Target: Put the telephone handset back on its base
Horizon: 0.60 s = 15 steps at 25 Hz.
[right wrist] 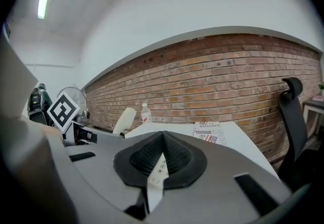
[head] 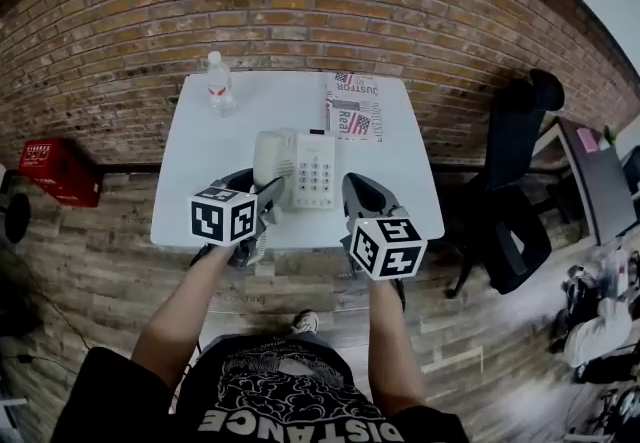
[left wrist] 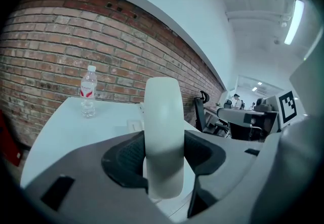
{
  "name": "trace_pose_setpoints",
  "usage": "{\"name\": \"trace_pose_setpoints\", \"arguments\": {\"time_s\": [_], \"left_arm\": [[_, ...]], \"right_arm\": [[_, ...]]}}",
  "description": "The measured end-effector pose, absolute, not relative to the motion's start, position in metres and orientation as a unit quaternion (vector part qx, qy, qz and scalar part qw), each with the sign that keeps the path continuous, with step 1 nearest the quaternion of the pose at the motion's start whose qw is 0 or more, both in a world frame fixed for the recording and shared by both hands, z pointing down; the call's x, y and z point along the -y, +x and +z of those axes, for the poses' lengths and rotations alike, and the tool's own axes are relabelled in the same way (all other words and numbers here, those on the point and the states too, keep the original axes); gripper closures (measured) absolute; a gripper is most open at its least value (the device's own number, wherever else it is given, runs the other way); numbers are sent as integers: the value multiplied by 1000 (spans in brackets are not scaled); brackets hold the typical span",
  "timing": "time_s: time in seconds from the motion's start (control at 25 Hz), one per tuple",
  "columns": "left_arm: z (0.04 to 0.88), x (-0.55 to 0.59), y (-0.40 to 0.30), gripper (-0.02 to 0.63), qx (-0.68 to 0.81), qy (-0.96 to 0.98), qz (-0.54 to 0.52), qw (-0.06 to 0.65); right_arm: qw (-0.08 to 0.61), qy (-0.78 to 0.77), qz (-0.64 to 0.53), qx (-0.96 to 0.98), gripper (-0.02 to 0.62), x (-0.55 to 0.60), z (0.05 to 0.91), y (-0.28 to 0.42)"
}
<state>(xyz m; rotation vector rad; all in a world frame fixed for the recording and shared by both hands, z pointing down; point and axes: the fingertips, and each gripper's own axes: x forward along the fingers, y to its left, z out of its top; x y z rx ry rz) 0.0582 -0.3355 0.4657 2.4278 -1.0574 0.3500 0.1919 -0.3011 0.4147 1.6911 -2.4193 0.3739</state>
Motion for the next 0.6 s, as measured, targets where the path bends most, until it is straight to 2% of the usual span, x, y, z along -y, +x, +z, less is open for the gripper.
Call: {"name": "trace_pose_setpoints", "arguments": {"time_s": [0.28, 0.6], "left_arm": [[475, 353, 74, 387, 417, 864, 147, 242], [497, 371, 73, 387, 443, 826, 175, 301]], "right_arm": [[86, 528, 129, 835, 594, 322, 419, 205], [90, 505, 137, 847, 594, 332, 429, 206]]}}
